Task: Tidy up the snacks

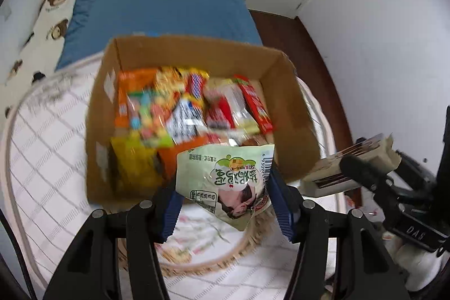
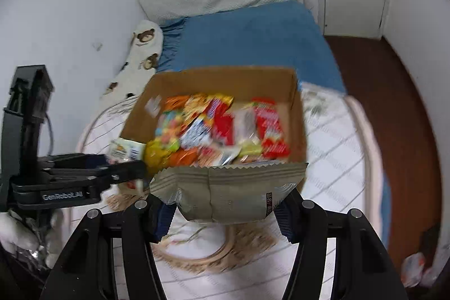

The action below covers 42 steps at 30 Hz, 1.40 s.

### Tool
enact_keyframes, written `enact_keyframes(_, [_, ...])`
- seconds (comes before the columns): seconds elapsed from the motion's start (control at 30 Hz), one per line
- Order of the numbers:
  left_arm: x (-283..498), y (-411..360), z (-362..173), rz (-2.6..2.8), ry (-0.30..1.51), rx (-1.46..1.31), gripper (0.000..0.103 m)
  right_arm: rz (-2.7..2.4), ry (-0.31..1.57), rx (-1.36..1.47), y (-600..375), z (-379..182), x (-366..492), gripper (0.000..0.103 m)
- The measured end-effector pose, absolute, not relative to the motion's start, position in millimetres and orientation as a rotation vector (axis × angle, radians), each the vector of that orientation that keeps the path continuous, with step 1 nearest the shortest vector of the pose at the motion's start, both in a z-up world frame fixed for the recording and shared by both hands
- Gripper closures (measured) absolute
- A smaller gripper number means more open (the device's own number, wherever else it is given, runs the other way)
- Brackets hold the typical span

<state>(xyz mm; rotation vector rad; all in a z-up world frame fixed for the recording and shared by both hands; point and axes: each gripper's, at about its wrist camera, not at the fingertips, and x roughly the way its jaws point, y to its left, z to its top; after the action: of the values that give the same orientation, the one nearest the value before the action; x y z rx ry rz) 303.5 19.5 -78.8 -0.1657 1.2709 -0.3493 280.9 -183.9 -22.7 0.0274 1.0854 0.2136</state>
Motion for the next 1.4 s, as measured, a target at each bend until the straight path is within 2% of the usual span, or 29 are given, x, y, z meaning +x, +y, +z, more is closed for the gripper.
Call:
enact_keyframes(0.13, [345, 22, -96, -0.299, 1.334, -0.142, 0.046, 0.184, 1.234, 0.000, -182, -50, 331, 0.039])
enact_keyframes(0.17, [355, 24, -103, -0.273, 1.351, -0.149, 0.044, 0.163, 1.297, -0.032, -180, -63, 344, 0.035])
enact_keyframes(0.2, [365, 26, -111, -0.250, 1.365, -0.156, 0.031, 0.147, 1.334, -0.038, -179, -75, 353, 0.021])
enact_keyframes(0.27, [378, 27, -123, -0.216, 1.383, -0.135, 0.018, 0.125, 1.391, -0.031, -179, -96, 370, 0.004])
enact_keyframes(0.53, [389, 32, -147, -0.157, 1.369, -0.110, 0.018, 0.066, 1.413, -0.016, -177, -135, 387, 0.003])
enact_keyframes(0.8, [372, 29, -145, -0.116, 1.305, -0.064, 0.018, 0.012, 1.376, -0.017, -182, -144, 380, 0.003])
enact_keyframes(1.03, [355, 33, -120, -0.095, 1.214, -0.073, 0.018, -0.012, 1.294, -0.036, -178, -124, 363, 0.003])
enact_keyframes(1.4, [299, 44, -75, -0.072, 1.097, -0.113, 0.018, 0.000, 1.104, -0.048, -163, -65, 307, 0.003])
